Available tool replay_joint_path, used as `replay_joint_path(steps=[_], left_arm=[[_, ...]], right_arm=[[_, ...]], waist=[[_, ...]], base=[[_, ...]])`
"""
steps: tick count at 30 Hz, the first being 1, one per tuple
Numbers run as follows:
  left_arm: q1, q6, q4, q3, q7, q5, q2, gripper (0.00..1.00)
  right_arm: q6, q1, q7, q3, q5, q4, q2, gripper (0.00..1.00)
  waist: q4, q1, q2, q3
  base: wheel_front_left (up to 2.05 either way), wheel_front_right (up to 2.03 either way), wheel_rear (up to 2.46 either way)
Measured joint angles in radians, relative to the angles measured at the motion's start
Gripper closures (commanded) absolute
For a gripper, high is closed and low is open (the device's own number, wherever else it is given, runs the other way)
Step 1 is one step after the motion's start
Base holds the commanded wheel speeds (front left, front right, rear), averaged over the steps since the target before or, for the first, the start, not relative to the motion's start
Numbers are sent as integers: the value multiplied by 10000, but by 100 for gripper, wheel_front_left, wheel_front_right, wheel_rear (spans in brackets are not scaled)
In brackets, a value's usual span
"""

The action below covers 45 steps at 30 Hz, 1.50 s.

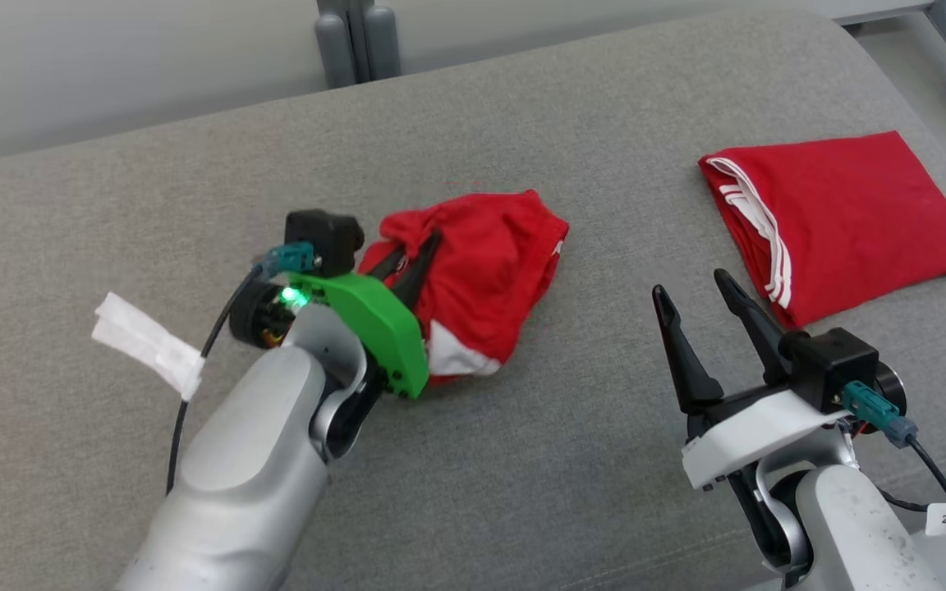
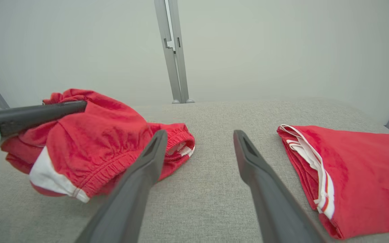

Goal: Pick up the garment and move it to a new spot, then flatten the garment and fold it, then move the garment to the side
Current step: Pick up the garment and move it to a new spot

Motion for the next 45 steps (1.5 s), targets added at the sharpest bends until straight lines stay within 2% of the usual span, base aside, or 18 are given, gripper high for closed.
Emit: replay_joint_path(steps=[2,3,4,5,12,18,22,28,35,45], left_arm=[[147,121,577,-59,-163,121,151,100],[187,192,895,-119,-257,222,201,93],[198,238,1139,-196,-424,395,257,9],[194,268,1300,-249,-552,550,284,0],[188,362,1900,-167,-1937,692,305,0],[702,328,1258,502,-2880,403,512,0],[1448,614,104,1335,-3001,466,761,0],[3360,899,-2033,2872,-3014,1302,940,0],[4996,568,-3302,3944,-3014,2165,796,0],[6116,299,-3429,5068,-3014,2717,487,0]], right_arm=[[-2,-17,-19,-25,-40,38,50,0],[-2,-27,-21,-31,-40,75,69,0],[-2,-35,-40,-38,-42,104,81,0],[-2,-44,-46,-36,-48,123,94,0],[0,-35,-81,-159,-67,236,127,0],[0,194,-77,-420,-65,274,75,0],[-2,486,12,-688,-67,234,73,0],[0,930,73,-1248,-48,221,36,0],[-2,1577,88,-2008,-33,265,25,0],[0,1718,174,-2063,-36,387,54,0]], waist=[[-76,0,-1,178],[-100,0,0,263],[-104,0,-1,329],[-85,0,-1,360],[356,0,0,316],[920,0,0,-121],[1310,0,0,-483],[1875,0,0,-988],[2432,0,0,-1494],[2741,0,-1,-1770]], base=[[0,0,0],[0,0,0],[0,0,0],[0,0,0],[0,0,0],[0,0,0],[0,0,0],[0,0,0],[0,0,0],[0,0,0]])
